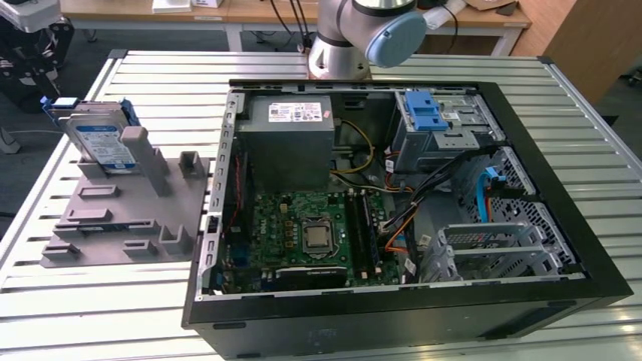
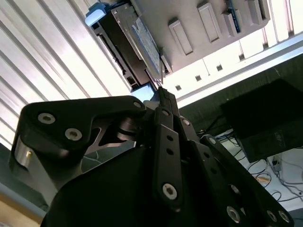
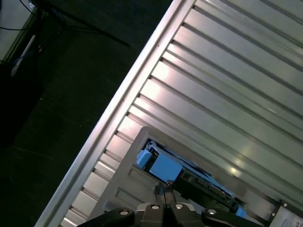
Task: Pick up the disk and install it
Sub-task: 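Pick up the disk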
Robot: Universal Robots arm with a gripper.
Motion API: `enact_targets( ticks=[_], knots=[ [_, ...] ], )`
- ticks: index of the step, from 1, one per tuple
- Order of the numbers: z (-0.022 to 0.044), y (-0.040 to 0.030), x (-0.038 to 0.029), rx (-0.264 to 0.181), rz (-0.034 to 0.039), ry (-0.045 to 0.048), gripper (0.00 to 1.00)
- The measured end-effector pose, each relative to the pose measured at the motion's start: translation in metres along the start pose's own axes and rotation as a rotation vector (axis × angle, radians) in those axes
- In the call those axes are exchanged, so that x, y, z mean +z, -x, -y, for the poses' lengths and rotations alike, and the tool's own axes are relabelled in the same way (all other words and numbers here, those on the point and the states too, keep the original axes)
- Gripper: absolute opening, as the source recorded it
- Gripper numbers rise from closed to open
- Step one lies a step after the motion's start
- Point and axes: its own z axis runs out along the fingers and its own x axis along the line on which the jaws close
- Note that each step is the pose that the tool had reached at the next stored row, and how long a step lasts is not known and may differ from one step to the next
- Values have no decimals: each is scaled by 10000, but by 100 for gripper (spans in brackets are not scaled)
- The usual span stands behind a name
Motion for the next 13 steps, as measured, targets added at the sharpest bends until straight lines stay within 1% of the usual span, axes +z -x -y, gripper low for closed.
enact_targets(
  ticks=[8,10,13],
  knots=[
    [0,0,0,-1280,-55,-2,11],
    [0,0,0,-1371,-59,-2,11],
    [0,0,0,-1373,-59,-3,11]
  ],
)
